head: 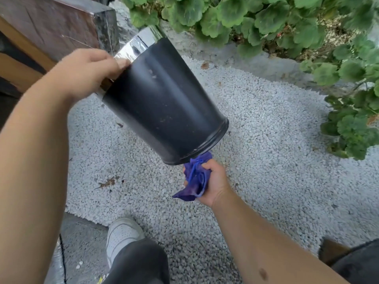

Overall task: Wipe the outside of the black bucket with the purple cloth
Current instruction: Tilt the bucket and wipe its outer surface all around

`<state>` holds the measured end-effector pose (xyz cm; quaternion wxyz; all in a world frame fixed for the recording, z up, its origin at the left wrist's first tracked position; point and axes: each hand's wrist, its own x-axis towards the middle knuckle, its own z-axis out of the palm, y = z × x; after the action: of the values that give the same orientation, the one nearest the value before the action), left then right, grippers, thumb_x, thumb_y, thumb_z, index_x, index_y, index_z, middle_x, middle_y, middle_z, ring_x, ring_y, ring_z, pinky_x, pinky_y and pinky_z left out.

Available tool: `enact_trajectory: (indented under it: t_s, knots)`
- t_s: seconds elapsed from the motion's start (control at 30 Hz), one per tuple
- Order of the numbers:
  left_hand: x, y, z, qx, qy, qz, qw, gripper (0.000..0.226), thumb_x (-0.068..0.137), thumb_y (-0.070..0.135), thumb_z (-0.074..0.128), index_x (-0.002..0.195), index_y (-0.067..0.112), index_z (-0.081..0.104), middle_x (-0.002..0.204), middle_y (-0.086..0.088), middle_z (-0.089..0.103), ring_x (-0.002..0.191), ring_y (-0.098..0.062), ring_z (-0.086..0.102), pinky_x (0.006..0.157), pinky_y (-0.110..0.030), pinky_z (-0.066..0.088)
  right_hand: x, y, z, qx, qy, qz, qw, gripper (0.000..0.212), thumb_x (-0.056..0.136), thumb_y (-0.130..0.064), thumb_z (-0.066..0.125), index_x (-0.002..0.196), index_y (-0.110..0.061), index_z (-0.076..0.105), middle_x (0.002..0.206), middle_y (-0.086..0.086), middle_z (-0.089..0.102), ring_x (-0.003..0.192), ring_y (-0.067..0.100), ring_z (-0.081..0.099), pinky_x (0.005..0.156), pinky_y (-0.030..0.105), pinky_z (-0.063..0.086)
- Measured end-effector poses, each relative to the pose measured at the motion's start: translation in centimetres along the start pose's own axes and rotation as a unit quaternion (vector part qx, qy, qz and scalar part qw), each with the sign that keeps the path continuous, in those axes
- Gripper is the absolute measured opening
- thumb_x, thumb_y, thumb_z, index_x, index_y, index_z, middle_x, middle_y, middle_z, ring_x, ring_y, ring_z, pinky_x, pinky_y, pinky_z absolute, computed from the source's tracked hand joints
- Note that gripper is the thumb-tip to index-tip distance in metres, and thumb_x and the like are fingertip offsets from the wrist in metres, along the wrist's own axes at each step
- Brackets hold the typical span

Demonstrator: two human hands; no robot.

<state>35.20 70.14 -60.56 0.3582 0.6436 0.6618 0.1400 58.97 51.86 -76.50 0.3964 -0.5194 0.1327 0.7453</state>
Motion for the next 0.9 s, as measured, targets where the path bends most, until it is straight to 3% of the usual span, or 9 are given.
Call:
enact_trajectory:
  t_s: [0.07, 0.2, 0.33, 0.47, 0.53, 0.6, 0.7, 0.83, 0.9]
  knots:
    - [0.4, 1.6, 0.2, 0.012, -0.002, -0.009, 1.000, 0.054, 0.080, 0.076, 0.049, 0.105, 0.033, 0.070, 0.096, 0.017, 0.068, 0.092, -0.004, 0.060, 0.086, -0.035, 0.040, -0.1, 0.6, -0.1, -0.008, 0.005, 0.010, 1.000, 0.028, 0.081, -0.015, 0.044, 0.098, -0.007, 0.065, 0.083, 0.011, 0.071, 0.069, 0.022, 0.070, 0.075, 0.035, 0.050]
    - [1.9, 4.2, 0.7, 0.072, 0.020, -0.018, 0.997, 0.076, 0.069, 0.093, 0.037, 0.108, 0.037, 0.070, 0.121, 0.000, 0.068, 0.113, -0.028, 0.060, 0.103, -0.050, 0.038, -0.1, 0.7, -0.4, -0.073, -0.015, 0.014, 0.997, 0.035, 0.074, -0.010, 0.047, 0.104, -0.013, 0.063, 0.084, 0.008, 0.068, 0.070, 0.023, 0.064, 0.093, 0.050, 0.047]
    - [2.3, 4.0, 0.8, 0.159, 0.076, -0.094, 0.980, 0.104, 0.081, 0.085, 0.024, 0.132, 0.001, 0.055, 0.139, -0.030, 0.051, 0.126, -0.045, 0.050, 0.103, -0.051, 0.036, -0.6, 0.7, 0.0, -0.201, -0.051, -0.010, 0.978, 0.041, 0.054, -0.010, 0.048, 0.092, -0.015, 0.063, 0.077, 0.007, 0.063, 0.065, 0.020, 0.057, 0.068, 0.032, 0.046]
    - [1.3, 2.7, -0.2, 0.240, 0.100, 0.025, 0.965, 0.048, 0.094, 0.050, 0.043, 0.125, 0.018, 0.060, 0.122, -0.020, 0.064, 0.112, -0.039, 0.057, 0.095, -0.046, 0.043, -0.4, 1.7, 0.7, -0.269, -0.066, -0.026, 0.960, 0.031, 0.052, -0.007, 0.049, 0.078, -0.013, 0.063, 0.063, 0.005, 0.058, 0.056, 0.017, 0.053, 0.055, 0.024, 0.039]
    - [1.5, 3.1, 0.2, 0.271, 0.117, 0.074, 0.953, 0.048, 0.089, 0.032, 0.045, 0.137, 0.033, 0.048, 0.135, -0.015, 0.060, 0.124, -0.041, 0.053, 0.104, -0.049, 0.041, -0.3, 2.3, 1.6, -0.300, -0.076, -0.030, 0.951, 0.027, 0.052, -0.007, 0.050, 0.070, -0.017, 0.067, 0.059, 0.002, 0.058, 0.055, 0.017, 0.052, 0.055, 0.024, 0.039]
    - [1.9, 3.7, 1.7, 0.255, 0.154, 0.015, 0.954, 0.052, 0.085, 0.039, 0.043, 0.135, 0.025, 0.050, 0.134, -0.021, 0.058, 0.123, -0.046, 0.051, 0.102, -0.051, 0.042, -0.3, 2.5, 2.0, -0.317, -0.079, -0.029, 0.945, 0.028, 0.052, -0.009, 0.050, 0.065, -0.023, 0.070, 0.059, 0.000, 0.060, 0.058, 0.018, 0.053, 0.057, 0.025, 0.040]
    - [1.7, 4.4, 5.1, 0.280, 0.234, -0.027, 0.931, 0.065, 0.086, 0.057, 0.044, 0.122, 0.003, 0.049, 0.129, -0.029, 0.054, 0.121, -0.049, 0.049, 0.099, -0.057, 0.040, 0.4, 1.6, 1.2, -0.300, -0.018, -0.054, 0.952, 0.036, 0.055, -0.011, 0.052, 0.082, -0.026, 0.071, 0.077, 0.006, 0.067, 0.069, 0.022, 0.059, 0.060, 0.030, 0.047]
    - [0.9, 2.6, 7.6, 0.319, 0.278, 0.039, 0.905, 0.078, 0.086, 0.058, 0.048, 0.139, 0.003, 0.037, 0.155, -0.015, 0.034, 0.146, -0.038, 0.024, 0.111, -0.065, 0.020, 1.3, -2.0, -0.6, -0.103, 0.124, -0.131, 0.978, 0.043, 0.078, -0.003, 0.046, 0.110, -0.030, 0.058, 0.113, 0.016, 0.056, 0.097, 0.041, 0.059, 0.075, 0.064, 0.054]
    - [1.1, 1.7, 7.6, 0.311, 0.289, 0.056, 0.904, 0.070, 0.089, 0.052, 0.047, 0.142, 0.007, 0.037, 0.155, -0.013, 0.034, 0.146, -0.037, 0.024, 0.109, -0.070, 0.019, 1.5, -4.1, -0.3, -0.069, 0.150, -0.198, 0.966, 0.037, 0.080, -0.006, 0.047, 0.104, -0.032, 0.059, 0.109, 0.014, 0.060, 0.089, 0.030, 0.061, 0.080, 0.052, 0.055]
